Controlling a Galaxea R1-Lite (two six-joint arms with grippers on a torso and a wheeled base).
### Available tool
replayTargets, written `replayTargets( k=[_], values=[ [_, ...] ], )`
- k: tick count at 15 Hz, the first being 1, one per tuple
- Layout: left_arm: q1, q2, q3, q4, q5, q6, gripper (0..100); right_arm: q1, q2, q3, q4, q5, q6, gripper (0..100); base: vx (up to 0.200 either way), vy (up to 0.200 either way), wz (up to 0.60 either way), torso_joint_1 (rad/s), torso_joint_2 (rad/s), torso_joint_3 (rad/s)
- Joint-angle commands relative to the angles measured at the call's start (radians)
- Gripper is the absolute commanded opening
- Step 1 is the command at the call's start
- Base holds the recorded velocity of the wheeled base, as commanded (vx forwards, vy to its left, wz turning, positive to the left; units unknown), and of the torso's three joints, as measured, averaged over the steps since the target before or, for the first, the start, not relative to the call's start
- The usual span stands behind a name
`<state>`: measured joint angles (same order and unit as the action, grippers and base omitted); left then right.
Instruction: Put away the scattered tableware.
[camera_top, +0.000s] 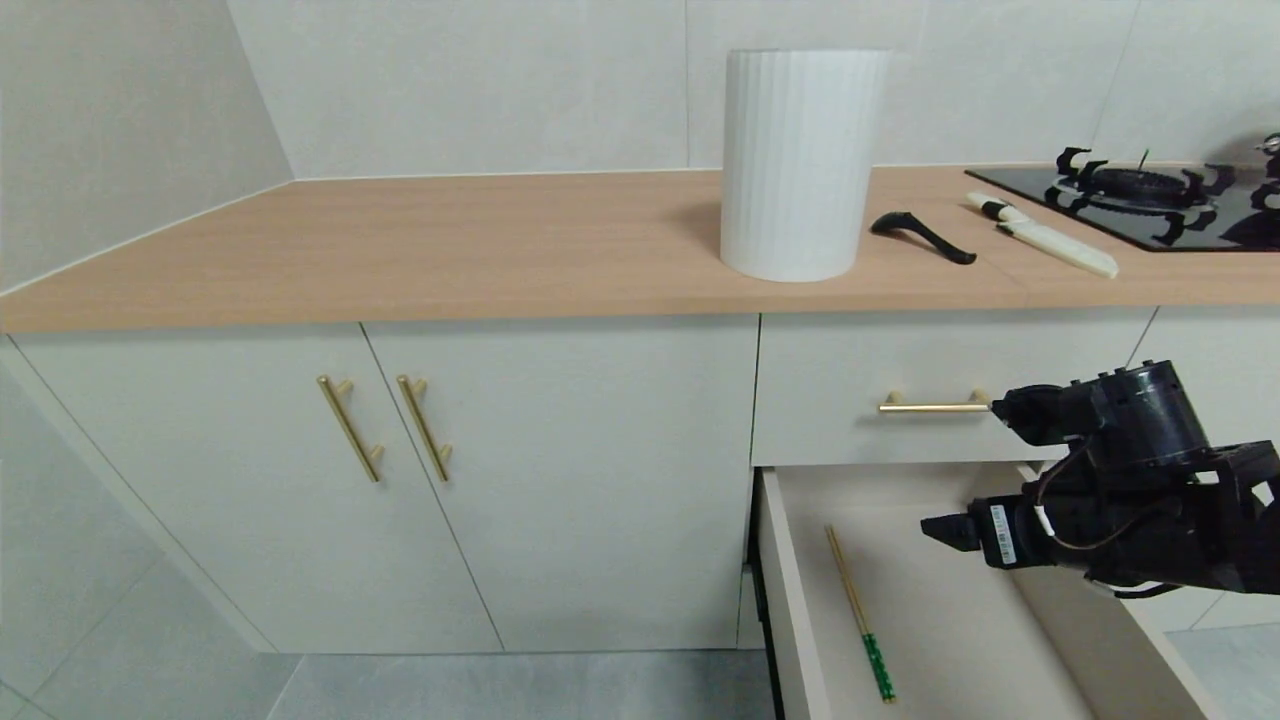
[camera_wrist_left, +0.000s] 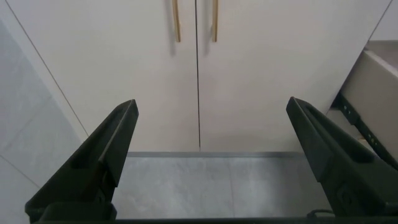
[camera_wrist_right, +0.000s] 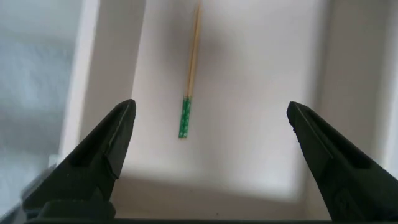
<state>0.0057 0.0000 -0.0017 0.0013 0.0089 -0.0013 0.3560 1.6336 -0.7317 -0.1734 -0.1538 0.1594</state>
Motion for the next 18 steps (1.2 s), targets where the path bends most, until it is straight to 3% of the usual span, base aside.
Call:
replayTargets(
  k=[1, 11, 14, 18],
  values=[
    [0.0, 0.0, 0.0, 0.0, 0.0, 0.0, 100, 0.0, -0.024, 0.002, -0.001, 0.0, 0.0, 100, 0.0, 0.0, 0.0, 0.041, -0.56, -0.354],
    [0.0, 0.0, 0.0, 0.0, 0.0, -0.002, 100, -0.002, -0.024, -0.008, -0.005, 0.002, -0.001, 100, 0.0, 0.0, 0.0, 0.143, -0.48, -0.327],
    [0.0, 0.0, 0.0, 0.0, 0.0, 0.0, 100, -0.005, -0.005, -0.052, -0.006, 0.023, -0.026, 100, 0.0, 0.0, 0.0, 0.183, -0.5, -0.308],
    [0.0, 0.0, 0.0, 0.0, 0.0, 0.0, 100, -0.115, 0.054, -0.232, 0.009, 0.111, -0.081, 100, 0.0, 0.0, 0.0, 0.187, -0.49, -0.294]
  ],
)
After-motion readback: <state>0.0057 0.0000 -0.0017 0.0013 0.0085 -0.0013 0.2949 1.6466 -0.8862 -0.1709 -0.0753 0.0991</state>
